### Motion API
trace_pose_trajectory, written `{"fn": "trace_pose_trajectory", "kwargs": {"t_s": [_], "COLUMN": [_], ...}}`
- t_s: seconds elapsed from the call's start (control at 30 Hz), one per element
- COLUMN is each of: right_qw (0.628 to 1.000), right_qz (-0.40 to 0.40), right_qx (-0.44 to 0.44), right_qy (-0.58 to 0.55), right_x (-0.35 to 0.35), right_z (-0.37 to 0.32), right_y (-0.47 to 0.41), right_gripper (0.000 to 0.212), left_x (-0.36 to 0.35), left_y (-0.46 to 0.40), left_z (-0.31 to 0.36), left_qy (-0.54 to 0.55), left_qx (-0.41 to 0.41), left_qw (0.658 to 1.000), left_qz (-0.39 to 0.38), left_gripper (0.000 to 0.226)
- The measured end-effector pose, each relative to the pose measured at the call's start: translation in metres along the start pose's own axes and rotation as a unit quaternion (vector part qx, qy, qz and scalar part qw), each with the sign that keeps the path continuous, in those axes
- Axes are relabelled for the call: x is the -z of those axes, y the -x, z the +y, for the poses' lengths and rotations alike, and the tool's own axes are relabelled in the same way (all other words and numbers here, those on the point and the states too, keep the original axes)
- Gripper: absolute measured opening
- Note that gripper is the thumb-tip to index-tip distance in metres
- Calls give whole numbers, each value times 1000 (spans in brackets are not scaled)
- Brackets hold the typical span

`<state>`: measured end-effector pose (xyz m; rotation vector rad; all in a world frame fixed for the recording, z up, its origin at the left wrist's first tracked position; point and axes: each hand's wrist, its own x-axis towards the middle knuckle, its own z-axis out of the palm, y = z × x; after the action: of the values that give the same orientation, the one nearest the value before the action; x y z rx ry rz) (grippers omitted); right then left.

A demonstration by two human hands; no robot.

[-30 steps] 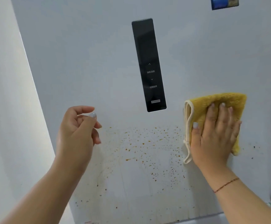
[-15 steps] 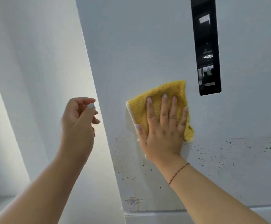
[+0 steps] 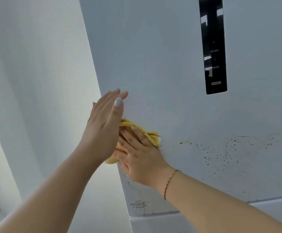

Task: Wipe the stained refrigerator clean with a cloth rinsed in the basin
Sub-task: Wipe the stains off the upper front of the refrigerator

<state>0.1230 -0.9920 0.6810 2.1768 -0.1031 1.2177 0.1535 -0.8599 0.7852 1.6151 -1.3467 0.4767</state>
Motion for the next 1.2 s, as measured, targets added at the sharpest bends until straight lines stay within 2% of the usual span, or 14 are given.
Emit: {"fn": "trace_pose_trajectory", "kwargs": {"t_s": [0.1,0.2,0.47,0.6,0.7,0.87,0.97,1.07,1.2], "right_qw": [999,999,980,953,922,829,786,780,825], "right_qz": [4,30,44,34,22,79,107,109,94], "right_qx": [30,-3,-145,-248,-359,-551,-608,-616,-558], "right_qy": [23,44,130,169,144,54,25,16,17], "right_x": [5,15,36,45,52,39,22,5,-14], "right_z": [22,48,135,176,190,154,114,69,13], "right_y": [16,37,107,146,172,177,161,142,115], "right_gripper": [49,49,60,65,66,67,66,65,64], "left_x": [-13,-20,-20,-19,-19,-18,-15,-15,-10], "left_y": [-6,-11,-13,-14,-14,-12,-15,-27,-19], "left_z": [8,13,16,16,14,16,18,17,15], "left_qy": [-56,-47,21,39,44,56,62,33,27], "left_qx": [-34,-20,27,41,36,44,47,71,47], "left_qw": [997,995,994,993,992,990,988,987,985], "left_qz": [-46,-83,-103,-104,-112,-121,-131,-141,-163], "left_gripper": [69,70,74,73,72,69,69,74,65]}}
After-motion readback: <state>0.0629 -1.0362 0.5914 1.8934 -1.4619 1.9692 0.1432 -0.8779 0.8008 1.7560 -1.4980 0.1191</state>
